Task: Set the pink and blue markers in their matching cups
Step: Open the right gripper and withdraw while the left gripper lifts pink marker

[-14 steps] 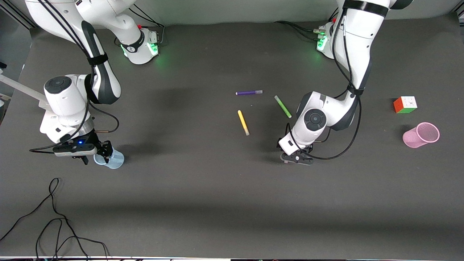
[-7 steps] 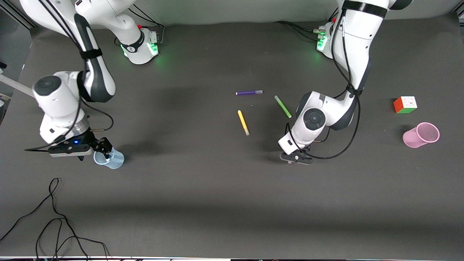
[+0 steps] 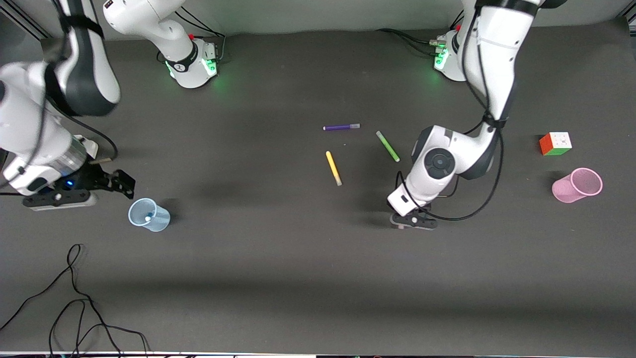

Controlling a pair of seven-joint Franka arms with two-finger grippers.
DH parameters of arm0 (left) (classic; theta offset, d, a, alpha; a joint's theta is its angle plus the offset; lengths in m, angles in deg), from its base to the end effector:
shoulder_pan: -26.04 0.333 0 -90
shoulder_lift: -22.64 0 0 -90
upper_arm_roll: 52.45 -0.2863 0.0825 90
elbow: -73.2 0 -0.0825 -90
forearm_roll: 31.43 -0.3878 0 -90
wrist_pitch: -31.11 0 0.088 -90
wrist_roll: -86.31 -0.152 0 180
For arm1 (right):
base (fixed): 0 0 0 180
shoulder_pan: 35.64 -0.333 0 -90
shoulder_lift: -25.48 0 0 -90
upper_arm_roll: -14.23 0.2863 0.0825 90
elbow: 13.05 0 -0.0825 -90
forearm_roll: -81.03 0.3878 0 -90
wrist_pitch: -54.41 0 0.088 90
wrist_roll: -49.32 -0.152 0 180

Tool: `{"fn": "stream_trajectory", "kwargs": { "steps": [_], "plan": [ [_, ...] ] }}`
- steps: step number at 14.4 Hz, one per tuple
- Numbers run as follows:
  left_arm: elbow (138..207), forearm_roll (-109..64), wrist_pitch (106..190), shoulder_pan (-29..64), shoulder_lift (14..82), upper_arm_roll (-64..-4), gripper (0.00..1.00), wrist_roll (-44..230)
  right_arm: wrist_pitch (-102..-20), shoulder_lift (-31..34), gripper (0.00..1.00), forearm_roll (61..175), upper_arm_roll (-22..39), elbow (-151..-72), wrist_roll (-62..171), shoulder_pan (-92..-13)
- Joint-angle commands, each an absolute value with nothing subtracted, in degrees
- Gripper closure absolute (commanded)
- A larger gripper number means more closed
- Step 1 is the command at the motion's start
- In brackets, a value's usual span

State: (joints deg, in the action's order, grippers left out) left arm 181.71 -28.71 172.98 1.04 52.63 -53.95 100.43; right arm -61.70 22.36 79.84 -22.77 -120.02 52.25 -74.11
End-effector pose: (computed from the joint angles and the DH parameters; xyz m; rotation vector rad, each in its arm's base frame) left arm 0.5774 -0.2523 0.1575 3.0984 -0.2034 0.0782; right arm 0.5928 0.0166 0.4233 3.0802 0.1348 0.1779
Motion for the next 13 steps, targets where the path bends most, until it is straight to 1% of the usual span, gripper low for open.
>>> {"fn": "stream_trajectory", "kwargs": {
  "steps": [1, 3, 5, 7, 9, 10, 12, 13],
  "plan": [
    [177.4, -29.5, 158.9, 1.6, 45.1, -57.4, 1.0, 101.9, -52.0, 22.8, 0.0, 82.3, -22.7, -113.7, 51.7, -74.3],
    [172.9, -29.6, 148.2, 1.6, 41.9, -60.5, 1.0, 101.4, -48.8, 26.3, 0.0, 82.3, -22.1, -113.8, 51.6, -74.6],
    [167.9, -29.6, 140.2, 1.6, 40.8, -62.8, 1.0, 101.2, -45.6, 28.9, 0.0, 82.1, -22.0, -113.7, 51.3, -74.7],
    [162.9, -29.7, 133.9, 1.7, 40.7, -64.7, 1.0, 100.7, -43.5, 30.7, 0.0, 81.6, -22.0, -113.8, 51.3, -74.6],
    [159.1, -29.7, 130.4, 2.0, 40.7, -66.3, 1.0, 99.1, -41.5, 32.0, 0.0, 81.6, -21.3, -114.4, 51.3, -73.2],
    [157.8, -29.7, 129.1, 2.8, 40.7, -66.8, 1.0, 97.8, -41.3, 32.3, 0.0, 81.6, -18.2, -114.9, 51.3, -70.4],
    [155.9, -29.6, 126.1, 6.1, 39.8, -66.9, 1.0, 92.8, -41.1, 33.4, 0.0, 81.6, -6.0, -116.1, 51.3, -59.0],
    [155.6, -29.7, 125.4, 7.3, 39.2, -67.0, 1.0, 90.2, -41.2, 34.1, 0.0, 81.6, -3.6, -116.7, 51.3, -57.0]
  ]
}}
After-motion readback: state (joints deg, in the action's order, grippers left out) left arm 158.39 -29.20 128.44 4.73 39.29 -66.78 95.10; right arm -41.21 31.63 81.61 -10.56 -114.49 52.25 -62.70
